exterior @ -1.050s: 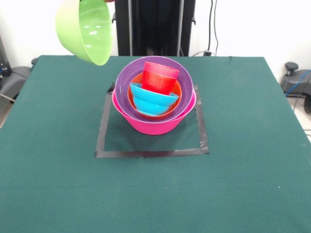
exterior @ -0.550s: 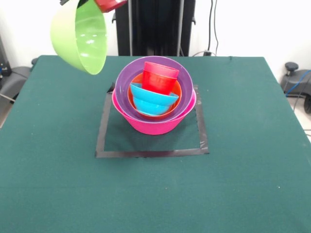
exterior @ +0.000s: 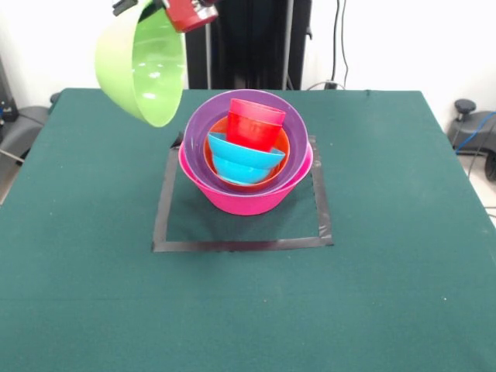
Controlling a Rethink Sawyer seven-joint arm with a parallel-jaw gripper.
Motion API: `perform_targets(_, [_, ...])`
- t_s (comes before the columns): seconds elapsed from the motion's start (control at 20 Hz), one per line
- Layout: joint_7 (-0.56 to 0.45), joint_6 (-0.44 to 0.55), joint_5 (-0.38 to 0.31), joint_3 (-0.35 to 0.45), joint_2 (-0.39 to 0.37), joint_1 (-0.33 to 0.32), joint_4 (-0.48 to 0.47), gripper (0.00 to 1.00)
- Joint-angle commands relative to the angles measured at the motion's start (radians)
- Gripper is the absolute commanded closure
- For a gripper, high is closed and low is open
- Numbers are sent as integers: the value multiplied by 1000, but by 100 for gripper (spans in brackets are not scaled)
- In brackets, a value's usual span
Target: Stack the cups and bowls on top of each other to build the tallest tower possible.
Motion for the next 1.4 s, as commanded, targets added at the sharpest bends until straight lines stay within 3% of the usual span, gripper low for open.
perform_targets(0.05, [244,147,103,34,46,30,-86,100])
perform_targets(0.35, [187,212,142,22,26,27,-107,100])
perform_targets(0.65, [116,193,137,23,-2,2,-104,100])
perform_targets(0.9, [154,166,134,20,26,-6,-114,100])
perform_targets(1.4, [292,150,160,-5,92,69,-61,100])
